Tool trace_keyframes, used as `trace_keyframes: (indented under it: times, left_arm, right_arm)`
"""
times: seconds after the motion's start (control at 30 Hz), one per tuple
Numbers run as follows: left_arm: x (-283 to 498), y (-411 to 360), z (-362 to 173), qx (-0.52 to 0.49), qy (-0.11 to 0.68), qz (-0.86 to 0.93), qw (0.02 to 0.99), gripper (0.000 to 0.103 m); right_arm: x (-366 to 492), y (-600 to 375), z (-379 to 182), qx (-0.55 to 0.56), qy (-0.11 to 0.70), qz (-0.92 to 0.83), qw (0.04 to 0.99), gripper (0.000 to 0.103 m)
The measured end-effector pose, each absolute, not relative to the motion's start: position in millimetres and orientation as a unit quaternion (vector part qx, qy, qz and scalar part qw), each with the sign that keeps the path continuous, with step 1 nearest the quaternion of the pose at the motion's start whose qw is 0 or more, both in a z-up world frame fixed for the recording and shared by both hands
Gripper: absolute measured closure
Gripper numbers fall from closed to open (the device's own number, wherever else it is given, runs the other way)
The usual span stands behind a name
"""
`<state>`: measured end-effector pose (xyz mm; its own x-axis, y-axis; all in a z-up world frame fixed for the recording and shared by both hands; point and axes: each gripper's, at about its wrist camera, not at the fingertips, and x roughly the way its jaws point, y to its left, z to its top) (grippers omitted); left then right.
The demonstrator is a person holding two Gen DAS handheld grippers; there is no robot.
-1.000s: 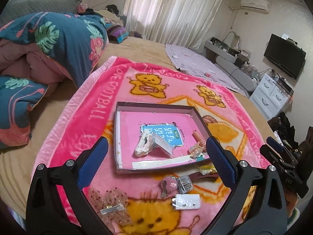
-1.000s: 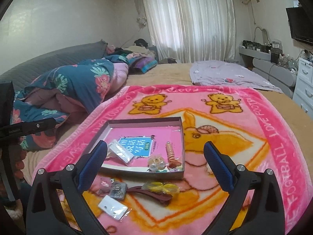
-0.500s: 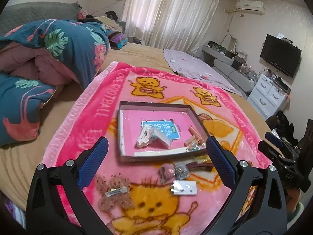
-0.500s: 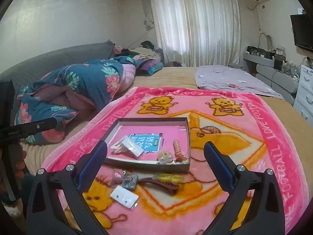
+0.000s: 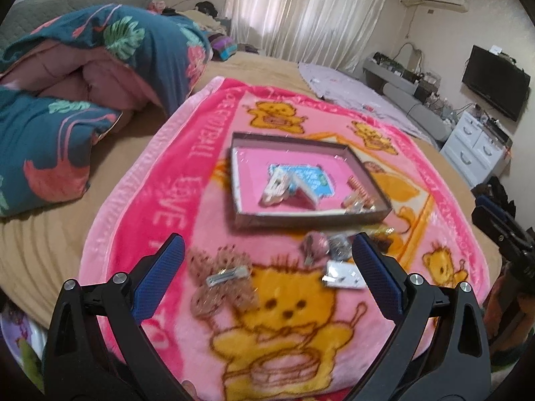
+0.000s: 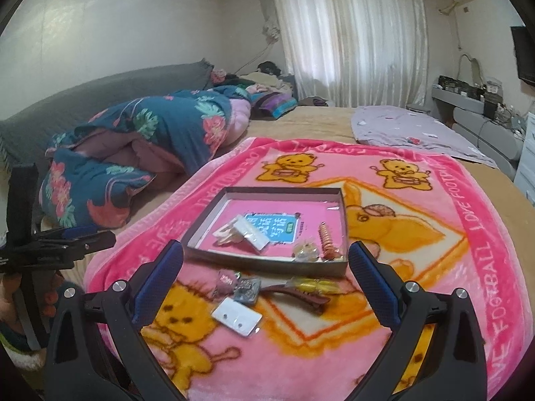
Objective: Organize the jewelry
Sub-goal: 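Withdraw both tools from the box over the remaining accessories, then grasp the sheer bow clip with the left tool while the right tool grasps the clear rhinestone pin case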
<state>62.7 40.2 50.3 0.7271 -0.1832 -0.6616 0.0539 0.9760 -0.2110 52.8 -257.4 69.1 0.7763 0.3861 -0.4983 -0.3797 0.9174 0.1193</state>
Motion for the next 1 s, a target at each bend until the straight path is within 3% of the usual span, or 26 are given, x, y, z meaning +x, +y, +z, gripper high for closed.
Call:
trace_keyframes:
  times: [0.47,1.0]
  left_arm:
    - [61.1,66.6,15.0,-0.091,0.405,-0.018,0.909,0.010]
    - [70.2,31.1,-23.1,-0.033,0.438,-0.032,0.898,0.009]
  right_arm:
    - [57.5,-223.9,21.1,-0.019,0.324,0.243,0.914,0.004]
    - [73.8,-235.3,-27.8,-0.014,0.383,0.226,0.896,0.004]
